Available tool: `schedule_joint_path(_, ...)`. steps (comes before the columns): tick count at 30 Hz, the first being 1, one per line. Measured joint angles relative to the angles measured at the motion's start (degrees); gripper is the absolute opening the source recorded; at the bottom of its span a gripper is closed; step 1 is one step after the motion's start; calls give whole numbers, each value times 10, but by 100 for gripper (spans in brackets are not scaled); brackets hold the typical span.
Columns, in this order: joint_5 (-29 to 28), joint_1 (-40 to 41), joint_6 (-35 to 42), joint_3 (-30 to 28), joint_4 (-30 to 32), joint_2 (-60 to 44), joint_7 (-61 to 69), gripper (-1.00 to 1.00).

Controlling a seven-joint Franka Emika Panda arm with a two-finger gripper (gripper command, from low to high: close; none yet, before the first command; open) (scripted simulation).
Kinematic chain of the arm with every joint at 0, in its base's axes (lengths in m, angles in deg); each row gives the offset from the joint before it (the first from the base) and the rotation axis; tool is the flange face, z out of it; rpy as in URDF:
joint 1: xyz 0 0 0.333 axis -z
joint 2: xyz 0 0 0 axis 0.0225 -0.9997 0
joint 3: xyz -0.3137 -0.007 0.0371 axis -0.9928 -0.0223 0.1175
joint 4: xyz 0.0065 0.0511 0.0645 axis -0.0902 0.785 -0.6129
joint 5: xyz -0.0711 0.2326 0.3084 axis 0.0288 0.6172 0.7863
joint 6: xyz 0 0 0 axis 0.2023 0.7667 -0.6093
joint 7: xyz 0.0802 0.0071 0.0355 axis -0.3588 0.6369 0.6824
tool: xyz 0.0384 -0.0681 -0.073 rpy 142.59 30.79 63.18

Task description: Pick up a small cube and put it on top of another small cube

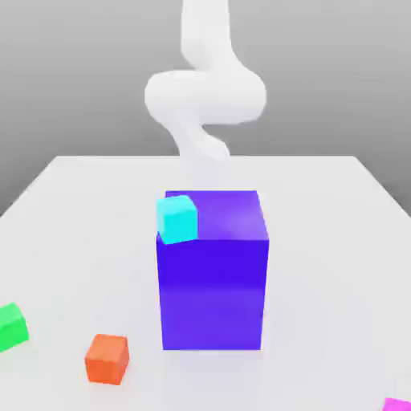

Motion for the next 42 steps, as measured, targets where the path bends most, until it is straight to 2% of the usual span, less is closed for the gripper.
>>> schedule_joint_path(10, 33, -87, -39, -15, -41, -212, 165, 0)
schedule_joint_path(19, 48, -137, -73, 9, -77, -398, 302, 0)
schedule_joint_path(25, 30, -160, -98, 27, -101, -522, 373, 0)
schedule_joint_path(32, -25, -190, -126, 44, -129, -665, 435, 0)
schedule_joint_path(36, -43, -201, -174, 40, -148, -747, 441, 0)
schedule_joint_path(37, -43, -204, -187, 38, -152, -765, 441, -100)
schedule_joint_path(42, -42, -204, -186, 38, -152, -765, 442, -100)
